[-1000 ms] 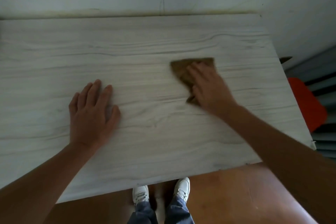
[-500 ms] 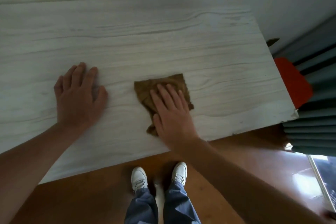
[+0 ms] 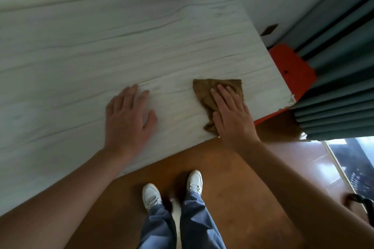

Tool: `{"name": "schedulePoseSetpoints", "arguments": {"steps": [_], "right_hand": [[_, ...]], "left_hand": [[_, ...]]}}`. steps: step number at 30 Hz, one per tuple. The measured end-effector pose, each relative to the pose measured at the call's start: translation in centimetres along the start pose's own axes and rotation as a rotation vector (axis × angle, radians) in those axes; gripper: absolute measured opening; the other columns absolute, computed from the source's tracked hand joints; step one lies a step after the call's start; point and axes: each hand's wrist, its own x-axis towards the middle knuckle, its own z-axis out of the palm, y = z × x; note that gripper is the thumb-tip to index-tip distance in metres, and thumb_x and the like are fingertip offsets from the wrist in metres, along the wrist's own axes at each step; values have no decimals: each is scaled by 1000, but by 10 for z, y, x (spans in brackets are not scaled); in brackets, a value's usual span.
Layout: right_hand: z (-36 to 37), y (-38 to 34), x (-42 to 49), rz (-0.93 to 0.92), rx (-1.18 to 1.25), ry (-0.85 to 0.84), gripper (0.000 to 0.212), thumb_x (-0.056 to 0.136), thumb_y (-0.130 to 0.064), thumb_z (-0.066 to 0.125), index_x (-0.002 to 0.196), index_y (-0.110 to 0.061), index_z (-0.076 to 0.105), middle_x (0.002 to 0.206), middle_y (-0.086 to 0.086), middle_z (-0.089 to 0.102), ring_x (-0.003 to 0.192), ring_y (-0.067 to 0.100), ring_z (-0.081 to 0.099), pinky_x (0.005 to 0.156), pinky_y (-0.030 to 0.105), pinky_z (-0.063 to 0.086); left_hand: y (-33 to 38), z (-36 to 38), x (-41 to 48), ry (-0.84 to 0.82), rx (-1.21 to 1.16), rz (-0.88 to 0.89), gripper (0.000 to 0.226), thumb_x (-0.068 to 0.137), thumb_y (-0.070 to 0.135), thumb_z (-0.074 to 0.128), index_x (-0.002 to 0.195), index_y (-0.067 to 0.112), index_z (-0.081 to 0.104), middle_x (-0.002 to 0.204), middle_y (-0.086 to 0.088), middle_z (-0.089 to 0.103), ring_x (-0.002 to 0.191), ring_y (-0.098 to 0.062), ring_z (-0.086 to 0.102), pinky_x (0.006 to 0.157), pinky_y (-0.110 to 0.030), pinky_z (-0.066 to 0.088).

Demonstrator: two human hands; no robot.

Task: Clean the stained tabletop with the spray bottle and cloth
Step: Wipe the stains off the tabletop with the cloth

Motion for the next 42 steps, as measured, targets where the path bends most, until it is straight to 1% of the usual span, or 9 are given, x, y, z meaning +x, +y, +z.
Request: {"name": "schedulePoseSetpoints", "arguments": {"steps": [5,11,15,21,24,30,34,38,42], "right_hand": [[-21,70,2,175,-19,-19,61,104,-47,22,161,-27,10,169,1,10,156,21,5,125,50,17],[-20,66,-2,166,94,22,62,102,-49,29,160,-27,20,168,0,15,155,20,6,126,47,11],[-23,76,-15,97,127,-8,65,100,-52,33,159,-28,23,167,-3,16,155,18,6,125,42,10],[-32,107,-12,-66,85,-47,68,97,-55,40,158,-27,28,165,-2,23,153,21,19,121,51,29],[-29,110,0,-80,70,-44,70,98,-59,36,159,-27,23,167,-2,18,154,22,14,122,46,20],[-41,130,68,-87,83,-54,73,98,-65,24,160,-28,18,168,-1,11,155,21,7,123,44,12],[-51,146,130,-149,71,-23,66,102,-57,34,159,-25,22,168,1,15,155,23,9,124,43,11],[-58,151,193,-223,65,13,63,103,-48,42,157,-18,30,165,9,23,152,30,18,124,44,17],[-63,151,252,-253,84,37,64,100,-48,42,154,-14,36,161,13,31,149,34,25,121,50,25]], "left_hand": [[14,17,-7,-64,32,33,60,97,46,36,148,16,49,163,-14,36,153,-35,28,125,-55,19],[11,18,-10,-61,49,28,60,98,45,39,150,17,47,164,-13,34,154,-34,26,127,-54,16],[13,17,-8,-53,49,26,60,97,44,40,149,17,48,163,-14,35,153,-35,27,126,-53,16],[17,14,-5,-56,54,25,62,97,46,36,150,16,48,163,-13,34,154,-33,25,127,-52,15],[16,15,-4,-51,66,23,62,97,46,38,150,16,48,164,-13,34,154,-33,25,126,-51,15],[27,16,-4,-46,114,-36,63,96,43,37,149,10,49,162,-17,36,152,-37,28,124,-56,21],[82,25,28,52,97,-202,57,94,36,43,144,9,49,158,-20,39,146,-40,35,119,-57,26],[140,49,87,62,78,-212,57,96,38,40,148,14,47,160,-17,39,148,-37,35,121,-56,25],[155,70,105,46,129,-193,57,96,40,43,147,16,51,159,-16,42,149,-37,36,122,-57,25]]}}
